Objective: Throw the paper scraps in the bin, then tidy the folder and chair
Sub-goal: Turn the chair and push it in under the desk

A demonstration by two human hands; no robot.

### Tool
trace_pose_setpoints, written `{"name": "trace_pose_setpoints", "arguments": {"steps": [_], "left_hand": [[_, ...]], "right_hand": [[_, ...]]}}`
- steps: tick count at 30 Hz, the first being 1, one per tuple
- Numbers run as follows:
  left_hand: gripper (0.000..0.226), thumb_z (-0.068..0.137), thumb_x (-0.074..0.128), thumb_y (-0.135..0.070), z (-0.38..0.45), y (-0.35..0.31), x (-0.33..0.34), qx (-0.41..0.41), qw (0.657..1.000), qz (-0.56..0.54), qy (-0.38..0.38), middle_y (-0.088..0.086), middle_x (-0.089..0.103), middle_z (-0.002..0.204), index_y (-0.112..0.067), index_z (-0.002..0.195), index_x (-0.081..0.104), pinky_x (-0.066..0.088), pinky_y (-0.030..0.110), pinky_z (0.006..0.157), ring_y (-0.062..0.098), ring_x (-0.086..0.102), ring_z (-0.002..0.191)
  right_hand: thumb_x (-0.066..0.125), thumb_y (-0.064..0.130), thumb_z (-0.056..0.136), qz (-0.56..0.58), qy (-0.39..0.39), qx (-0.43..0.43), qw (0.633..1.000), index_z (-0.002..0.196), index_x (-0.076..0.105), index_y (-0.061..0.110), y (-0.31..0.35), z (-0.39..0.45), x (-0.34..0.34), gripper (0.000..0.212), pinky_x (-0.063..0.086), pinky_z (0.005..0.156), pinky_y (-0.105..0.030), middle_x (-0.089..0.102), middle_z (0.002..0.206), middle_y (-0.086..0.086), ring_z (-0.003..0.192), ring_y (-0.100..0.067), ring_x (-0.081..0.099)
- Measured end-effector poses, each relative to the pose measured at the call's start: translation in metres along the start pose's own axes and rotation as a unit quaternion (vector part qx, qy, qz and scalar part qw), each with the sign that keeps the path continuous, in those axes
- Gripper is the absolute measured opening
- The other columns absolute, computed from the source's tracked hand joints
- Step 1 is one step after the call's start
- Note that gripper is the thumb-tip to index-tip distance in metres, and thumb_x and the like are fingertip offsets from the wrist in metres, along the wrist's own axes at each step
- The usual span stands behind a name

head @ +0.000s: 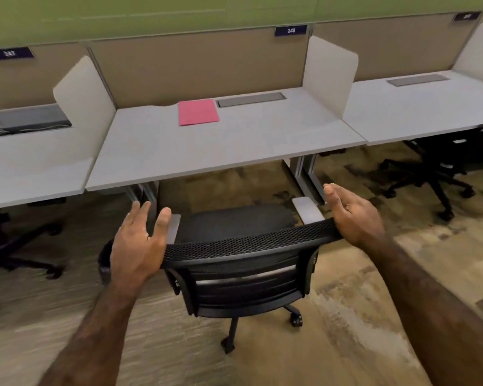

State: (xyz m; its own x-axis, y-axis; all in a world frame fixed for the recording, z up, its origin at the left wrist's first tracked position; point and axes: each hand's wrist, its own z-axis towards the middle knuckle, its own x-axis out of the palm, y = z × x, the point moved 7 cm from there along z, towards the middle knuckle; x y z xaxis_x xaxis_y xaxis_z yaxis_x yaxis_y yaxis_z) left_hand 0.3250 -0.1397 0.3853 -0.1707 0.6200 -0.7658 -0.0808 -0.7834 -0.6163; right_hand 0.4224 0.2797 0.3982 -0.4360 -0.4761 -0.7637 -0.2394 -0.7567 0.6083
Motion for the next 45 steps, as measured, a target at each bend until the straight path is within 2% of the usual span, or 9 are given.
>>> {"name": "trace_pose_setpoints", "arguments": {"steps": [5, 8, 12, 17, 22, 25, 31, 36, 45], "left_hand": [[0.092, 0.077, 0.019, -0.085, 0.036, -0.005, 0.007, -0.004, 1.000, 0.010, -0.010, 0.001, 0.024, 0.159, -0.025, 0.145, 0.036, 0.019, 0.042, 0.117, 0.019, 0.023, 0.145], [0.093, 0.078, 0.016, -0.084, 0.070, -0.006, 0.014, 0.010, 1.000, 0.020, -0.015, 0.008, 0.028, 0.157, -0.022, 0.144, 0.035, 0.022, 0.048, 0.116, 0.024, 0.026, 0.143], [0.096, 0.077, 0.013, -0.085, 0.121, -0.005, 0.028, 0.018, 0.999, 0.034, -0.007, 0.004, 0.015, 0.161, -0.023, 0.149, 0.026, 0.013, 0.043, 0.119, 0.020, 0.015, 0.147], [0.096, 0.078, 0.012, -0.085, 0.188, -0.003, 0.048, 0.026, 0.999, 0.040, 0.007, 0.004, 0.007, 0.162, -0.023, 0.151, 0.018, 0.006, 0.039, 0.119, 0.020, 0.009, 0.148], [0.097, 0.077, 0.010, -0.086, 0.255, 0.000, 0.071, 0.019, 0.998, 0.054, 0.015, 0.004, 0.006, 0.162, -0.024, 0.151, 0.017, 0.005, 0.039, 0.118, 0.021, 0.007, 0.148], [0.099, 0.075, 0.009, -0.088, 0.295, 0.000, 0.084, 0.013, 0.997, 0.073, 0.028, 0.004, 0.006, 0.162, -0.024, 0.151, 0.017, 0.006, 0.042, 0.119, 0.022, 0.007, 0.148], [0.104, 0.071, 0.005, -0.089, 0.349, 0.010, 0.101, 0.001, 0.995, 0.095, 0.034, 0.005, 0.006, 0.162, -0.024, 0.151, 0.017, 0.006, 0.045, 0.119, 0.026, 0.007, 0.148], [0.094, 0.080, 0.010, -0.082, 0.381, 0.007, 0.111, 0.004, 0.990, 0.127, 0.057, 0.005, 0.004, 0.162, -0.022, 0.152, 0.015, 0.006, 0.047, 0.119, 0.028, 0.005, 0.148], [0.090, 0.083, 0.015, -0.080, 0.412, 0.012, 0.127, -0.004, 0.989, 0.123, 0.080, 0.008, 0.008, 0.162, -0.021, 0.151, 0.018, 0.008, 0.046, 0.119, 0.029, 0.009, 0.148]], "right_hand": [[0.011, 0.081, 0.083, -0.006, 0.018, -0.016, 1.000, 0.137, 0.047, 0.028, 0.007, 0.044, 0.018, 0.083, 0.031, 0.099, -0.032, 0.052, 0.142, 0.003, 0.131, -0.018, 0.044], [0.006, 0.084, 0.079, -0.031, 0.059, -0.013, 0.998, 0.141, 0.041, 0.030, 0.008, 0.077, 0.039, 0.090, 0.028, 0.111, -0.040, 0.046, 0.147, 0.003, 0.136, -0.018, 0.038], [-0.003, 0.086, 0.075, -0.084, 0.106, -0.029, 0.990, 0.146, 0.034, 0.028, 0.012, 0.125, 0.067, 0.099, 0.022, 0.116, -0.051, 0.039, 0.152, -0.001, 0.140, -0.019, 0.033], [-0.010, 0.087, 0.070, -0.151, 0.146, -0.023, 0.977, 0.148, 0.028, 0.031, 0.019, 0.193, 0.102, 0.103, 0.019, 0.116, -0.052, 0.039, 0.152, -0.001, 0.140, -0.022, 0.032], [-0.011, 0.090, 0.066, -0.180, 0.180, -0.019, 0.967, 0.149, 0.022, 0.034, 0.026, 0.262, 0.138, 0.106, 0.016, 0.116, -0.053, 0.029, 0.157, 0.007, 0.143, -0.024, 0.027], [-0.008, 0.090, 0.066, -0.193, 0.185, -0.004, 0.964, 0.149, 0.023, 0.033, 0.024, 0.298, 0.155, 0.105, 0.015, 0.116, -0.052, 0.029, 0.157, 0.005, 0.142, -0.025, 0.028], [0.004, 0.079, 0.081, -0.218, 0.200, -0.027, 0.955, 0.149, 0.022, 0.034, 0.038, 0.354, 0.190, 0.083, 0.017, 0.115, -0.050, 0.026, 0.158, 0.005, 0.143, -0.026, 0.026], [0.003, 0.083, 0.076, -0.200, 0.184, -0.019, 0.962, 0.149, 0.026, 0.027, 0.047, 0.387, 0.201, 0.095, 0.015, 0.118, -0.048, 0.025, 0.159, 0.003, 0.144, -0.023, 0.023], [0.005, 0.081, 0.077, -0.182, 0.182, -0.029, 0.966, 0.146, 0.035, 0.023, 0.046, 0.419, 0.224, 0.095, 0.018, 0.117, -0.048, 0.033, 0.155, -0.003, 0.142, -0.025, 0.028]]}}
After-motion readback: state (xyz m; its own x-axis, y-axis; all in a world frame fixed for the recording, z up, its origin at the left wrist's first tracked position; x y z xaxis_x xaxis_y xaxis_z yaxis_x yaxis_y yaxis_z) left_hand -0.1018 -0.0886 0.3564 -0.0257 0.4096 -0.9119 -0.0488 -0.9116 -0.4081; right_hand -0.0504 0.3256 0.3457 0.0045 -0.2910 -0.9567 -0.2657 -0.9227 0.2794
